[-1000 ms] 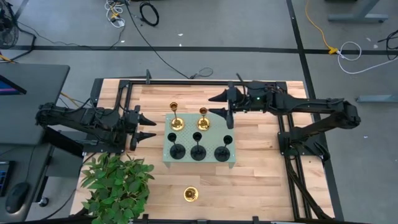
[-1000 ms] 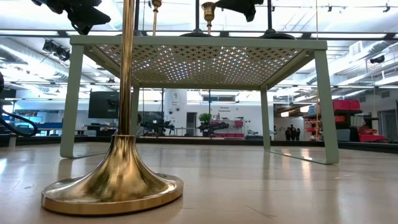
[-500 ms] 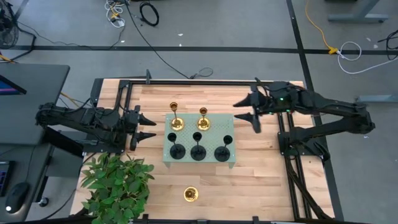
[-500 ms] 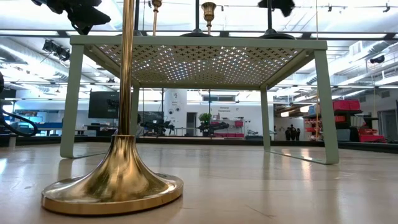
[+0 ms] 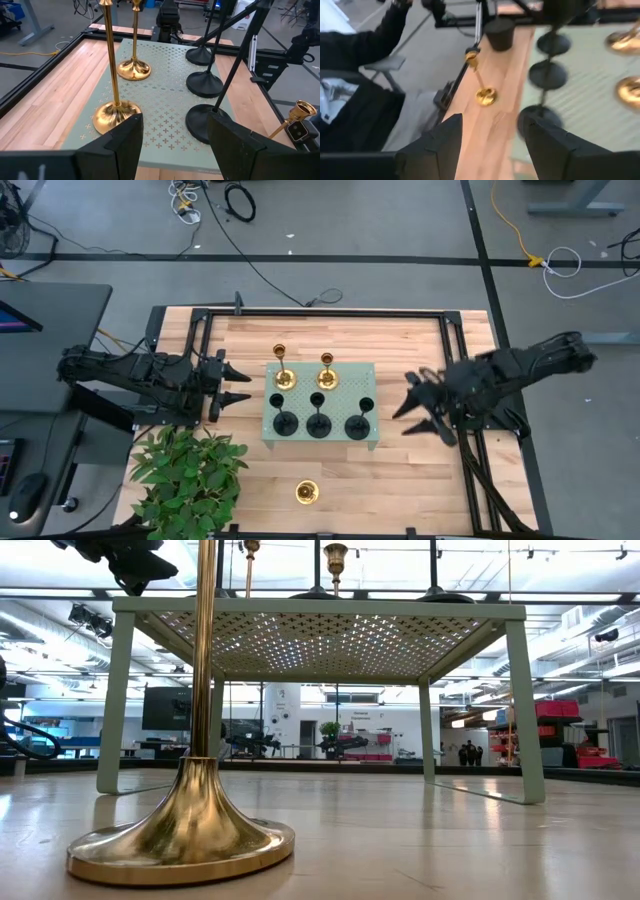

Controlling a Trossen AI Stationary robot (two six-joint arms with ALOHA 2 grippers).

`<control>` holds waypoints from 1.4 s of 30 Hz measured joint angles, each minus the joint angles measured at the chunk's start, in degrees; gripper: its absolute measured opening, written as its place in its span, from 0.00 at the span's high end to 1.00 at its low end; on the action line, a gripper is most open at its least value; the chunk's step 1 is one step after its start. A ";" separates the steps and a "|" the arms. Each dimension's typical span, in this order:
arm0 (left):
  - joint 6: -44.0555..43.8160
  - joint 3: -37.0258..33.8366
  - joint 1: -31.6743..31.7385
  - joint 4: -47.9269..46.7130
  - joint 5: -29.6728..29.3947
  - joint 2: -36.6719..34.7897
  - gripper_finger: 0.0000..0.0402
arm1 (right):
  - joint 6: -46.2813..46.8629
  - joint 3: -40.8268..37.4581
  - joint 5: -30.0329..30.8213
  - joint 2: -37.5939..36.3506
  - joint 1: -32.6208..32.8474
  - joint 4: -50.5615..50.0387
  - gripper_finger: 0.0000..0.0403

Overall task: Pick & Place candle stick holders
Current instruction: Put the golden candle holder aligned with the black candle holder on the shelf

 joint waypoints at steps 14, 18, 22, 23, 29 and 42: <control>-0.15 0.00 0.01 0.02 0.00 0.02 0.46 | 11.35 -9.28 19.09 7.28 24.62 13.64 0.48; -0.34 0.00 0.01 0.02 0.00 0.02 0.46 | 10.83 -10.15 24.61 11.43 28.74 18.28 0.48; -0.37 0.00 -0.01 0.04 0.00 0.02 0.46 | 10.18 -10.17 28.44 16.99 31.17 24.30 0.48; -0.39 0.00 0.01 0.02 0.00 0.02 0.46 | 9.17 -10.17 29.12 18.53 31.51 26.21 0.48; -0.42 -0.02 0.01 0.07 -0.02 0.02 0.46 | 4.70 -10.17 29.38 26.09 31.50 38.32 0.48; -0.44 -0.02 0.01 0.07 -0.02 0.01 0.46 | -1.03 -10.17 29.65 36.63 27.35 53.51 0.48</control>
